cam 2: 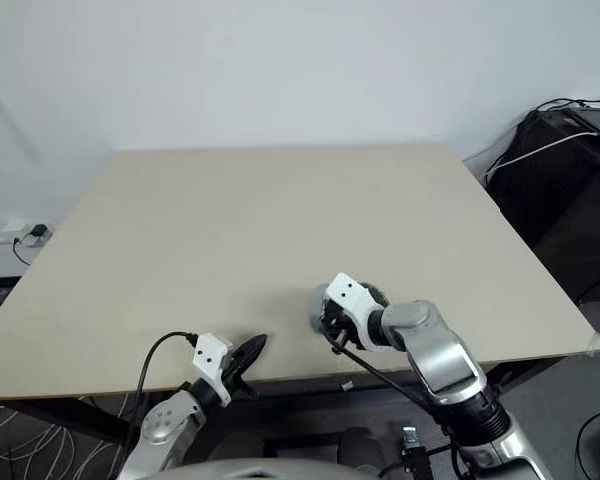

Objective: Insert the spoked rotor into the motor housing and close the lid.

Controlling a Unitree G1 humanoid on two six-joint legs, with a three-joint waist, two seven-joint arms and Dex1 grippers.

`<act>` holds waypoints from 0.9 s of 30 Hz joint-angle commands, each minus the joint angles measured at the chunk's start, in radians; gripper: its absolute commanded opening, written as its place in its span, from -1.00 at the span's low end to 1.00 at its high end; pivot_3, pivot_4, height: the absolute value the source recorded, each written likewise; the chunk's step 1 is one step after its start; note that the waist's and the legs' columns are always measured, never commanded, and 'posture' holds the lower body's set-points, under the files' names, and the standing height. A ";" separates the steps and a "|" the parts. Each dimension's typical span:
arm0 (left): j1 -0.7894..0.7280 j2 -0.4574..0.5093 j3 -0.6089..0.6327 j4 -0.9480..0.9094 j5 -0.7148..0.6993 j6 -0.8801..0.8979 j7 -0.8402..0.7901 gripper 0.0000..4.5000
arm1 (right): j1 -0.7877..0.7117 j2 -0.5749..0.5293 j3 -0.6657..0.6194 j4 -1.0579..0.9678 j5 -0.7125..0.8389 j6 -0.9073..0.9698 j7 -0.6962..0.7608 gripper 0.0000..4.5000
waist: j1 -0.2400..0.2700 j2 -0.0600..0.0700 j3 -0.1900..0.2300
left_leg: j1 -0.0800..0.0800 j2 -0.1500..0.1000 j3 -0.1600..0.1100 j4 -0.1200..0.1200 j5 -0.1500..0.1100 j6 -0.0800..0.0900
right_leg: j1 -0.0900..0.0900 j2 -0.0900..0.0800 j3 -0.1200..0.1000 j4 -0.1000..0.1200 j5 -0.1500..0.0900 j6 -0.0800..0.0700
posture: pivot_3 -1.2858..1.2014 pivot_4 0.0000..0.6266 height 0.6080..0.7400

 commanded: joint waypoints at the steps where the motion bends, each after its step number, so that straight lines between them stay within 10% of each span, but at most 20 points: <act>1: -0.009 0.002 -0.002 -0.022 -0.008 -0.001 -0.006 -1.00 | -0.057 0.033 0.019 -0.023 0.031 -0.010 -0.048 -0.95 | -0.001 -0.001 0.000 | 0.000 0.000 0.000 0.000 0.000 0.000 | 0.000 0.000 0.000 0.000 0.000 0.000 | 0.03 -1.00 1.00; 23: 0.005 -0.009 -0.003 -0.031 -0.006 0.009 0.005 -1.00 | -0.243 0.366 -0.016 0.615 0.020 -0.205 -0.414 -0.95 | -0.025 0.000 -0.001 | 0.004 0.003 -0.001 0.000 -0.002 -0.004 | 0.003 -0.001 -0.001 0.001 0.006 0.001 | 0.03 -1.00 1.00; 27: 0.006 -0.009 -0.003 -0.032 -0.006 0.011 0.006 -1.00 | -0.252 0.386 -0.027 0.639 0.030 -0.215 -0.436 -0.38 | -0.026 0.005 0.003 | 0.003 0.005 -0.003 0.000 -0.002 -0.004 | 0.002 -0.005 -0.007 -0.001 0.007 0.001 | 0.03 -1.00 1.00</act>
